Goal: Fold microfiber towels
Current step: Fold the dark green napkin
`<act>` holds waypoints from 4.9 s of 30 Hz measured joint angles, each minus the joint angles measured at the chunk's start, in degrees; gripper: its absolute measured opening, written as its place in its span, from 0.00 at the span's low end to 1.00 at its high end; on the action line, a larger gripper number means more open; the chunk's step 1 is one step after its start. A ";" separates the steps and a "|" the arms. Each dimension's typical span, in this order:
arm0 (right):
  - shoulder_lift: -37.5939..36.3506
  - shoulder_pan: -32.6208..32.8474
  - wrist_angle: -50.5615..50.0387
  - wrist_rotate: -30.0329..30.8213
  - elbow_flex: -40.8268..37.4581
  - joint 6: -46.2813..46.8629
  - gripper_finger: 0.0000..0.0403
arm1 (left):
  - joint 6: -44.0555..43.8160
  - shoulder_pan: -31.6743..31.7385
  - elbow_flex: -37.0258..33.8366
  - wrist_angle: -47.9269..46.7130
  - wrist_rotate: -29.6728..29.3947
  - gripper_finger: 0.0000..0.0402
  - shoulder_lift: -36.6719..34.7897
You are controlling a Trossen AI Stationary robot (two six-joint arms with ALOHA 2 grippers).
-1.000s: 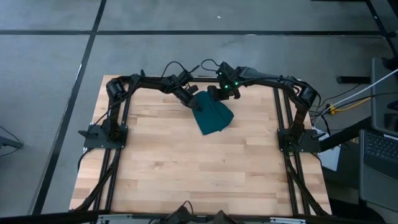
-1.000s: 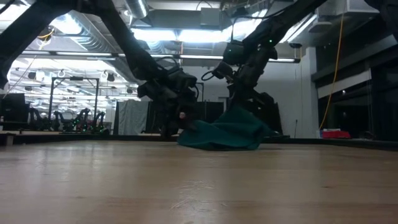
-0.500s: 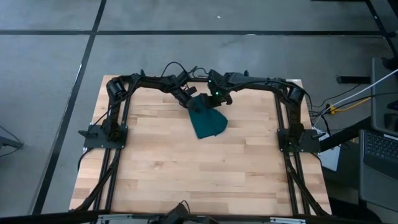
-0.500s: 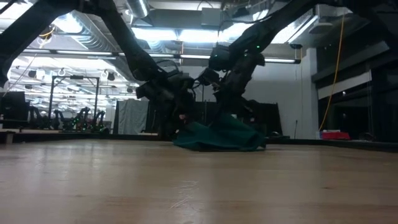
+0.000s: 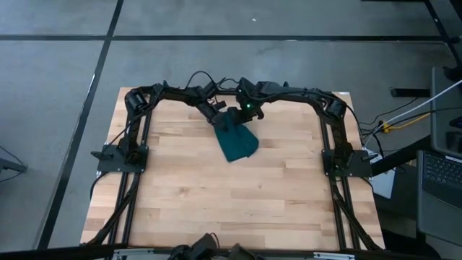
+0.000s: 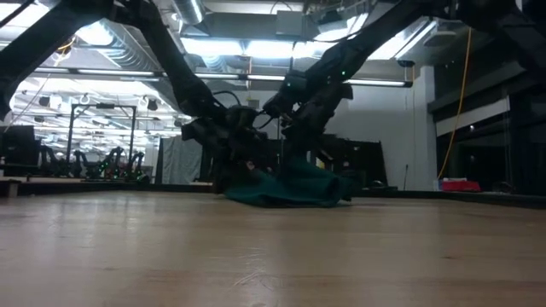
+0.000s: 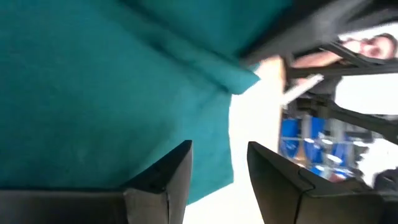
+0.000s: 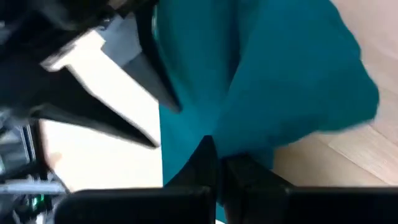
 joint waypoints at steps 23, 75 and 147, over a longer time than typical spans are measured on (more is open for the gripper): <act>0.06 -0.47 -6.73 -3.50 9.20 -6.44 0.00 | 5.46 -7.92 0.38 -12.72 -30.57 0.01 -0.74; -1.54 0.71 -5.38 -17.93 9.77 -6.50 0.46 | -5.35 -5.28 -2.75 -2.50 -25.53 0.01 -0.17; -7.26 -5.20 25.25 -10.60 -28.20 -3.71 0.53 | 0.54 10.72 -2.80 -17.59 -20.08 0.19 -34.75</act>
